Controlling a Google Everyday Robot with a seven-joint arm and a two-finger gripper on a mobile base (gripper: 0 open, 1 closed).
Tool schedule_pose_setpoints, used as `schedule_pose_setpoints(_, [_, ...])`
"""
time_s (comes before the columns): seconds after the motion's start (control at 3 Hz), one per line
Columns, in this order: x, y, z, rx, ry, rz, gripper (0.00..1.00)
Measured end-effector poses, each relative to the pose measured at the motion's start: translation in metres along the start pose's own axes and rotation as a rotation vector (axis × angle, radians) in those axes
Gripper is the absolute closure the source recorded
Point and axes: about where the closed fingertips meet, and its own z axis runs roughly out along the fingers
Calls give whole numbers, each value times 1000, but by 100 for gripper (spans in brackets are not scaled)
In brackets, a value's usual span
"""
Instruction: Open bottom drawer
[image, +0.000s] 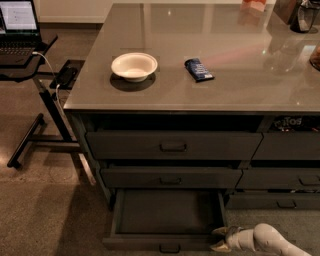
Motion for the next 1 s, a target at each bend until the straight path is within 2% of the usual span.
schedule_pose_setpoints(0.33, [0,0,0,0,0,0,12])
schedule_pose_setpoints(0.67, [0,0,0,0,0,0,0])
schedule_pose_setpoints(1.0, [0,0,0,0,0,0,0])
